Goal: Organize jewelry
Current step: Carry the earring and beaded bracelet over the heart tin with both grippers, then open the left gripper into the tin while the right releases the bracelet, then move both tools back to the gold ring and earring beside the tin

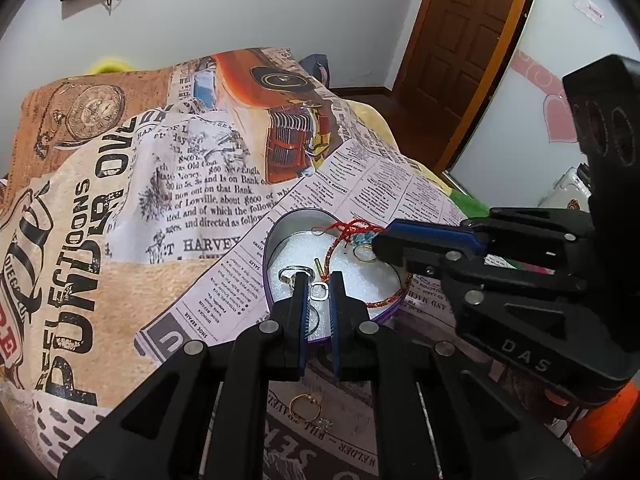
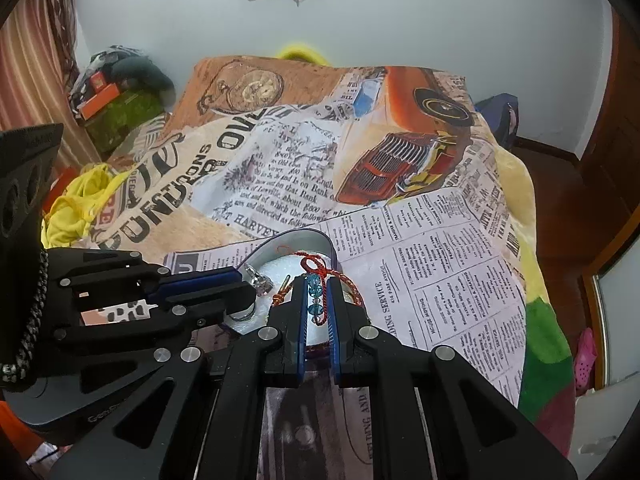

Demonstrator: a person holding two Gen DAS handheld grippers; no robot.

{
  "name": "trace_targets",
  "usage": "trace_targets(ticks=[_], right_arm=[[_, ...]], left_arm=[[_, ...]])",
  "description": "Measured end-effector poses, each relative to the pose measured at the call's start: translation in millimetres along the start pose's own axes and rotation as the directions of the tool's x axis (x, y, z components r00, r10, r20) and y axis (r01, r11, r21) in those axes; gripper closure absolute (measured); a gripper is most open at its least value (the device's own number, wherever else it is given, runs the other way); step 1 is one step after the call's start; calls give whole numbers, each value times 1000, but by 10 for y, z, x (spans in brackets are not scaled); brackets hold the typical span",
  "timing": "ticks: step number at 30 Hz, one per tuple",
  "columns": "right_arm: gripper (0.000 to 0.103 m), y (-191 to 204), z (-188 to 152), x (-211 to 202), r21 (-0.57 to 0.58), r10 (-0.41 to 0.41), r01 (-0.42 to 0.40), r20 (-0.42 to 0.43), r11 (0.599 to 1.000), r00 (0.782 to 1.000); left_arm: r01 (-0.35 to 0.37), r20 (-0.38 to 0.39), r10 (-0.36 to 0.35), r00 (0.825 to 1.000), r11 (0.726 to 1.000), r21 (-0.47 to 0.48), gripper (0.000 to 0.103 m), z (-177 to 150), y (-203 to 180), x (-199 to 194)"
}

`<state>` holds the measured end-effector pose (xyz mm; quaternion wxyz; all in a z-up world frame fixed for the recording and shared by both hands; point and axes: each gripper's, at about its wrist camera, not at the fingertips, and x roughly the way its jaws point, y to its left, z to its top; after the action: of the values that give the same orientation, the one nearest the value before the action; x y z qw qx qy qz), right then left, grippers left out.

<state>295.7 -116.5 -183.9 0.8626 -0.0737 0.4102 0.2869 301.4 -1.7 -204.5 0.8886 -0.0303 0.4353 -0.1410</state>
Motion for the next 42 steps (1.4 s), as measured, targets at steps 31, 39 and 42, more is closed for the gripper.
trace_targets(ticks=[31,39,42], right_arm=[[73,151,-34,-430,-30,-36,37,50,999,998],[73,325,-155,-502,-63,-25,27,30,998,999],[73,428,-245,-416,-89,-21,20,-7,996,1000]], left_arm=[[-77,107,76,991,997,11,90,17,-8,-744],[-127,91,127,988,992,-11,83,-184,125,-935],[-139,74,140,987,990,-15,79,-293,179,-964]])
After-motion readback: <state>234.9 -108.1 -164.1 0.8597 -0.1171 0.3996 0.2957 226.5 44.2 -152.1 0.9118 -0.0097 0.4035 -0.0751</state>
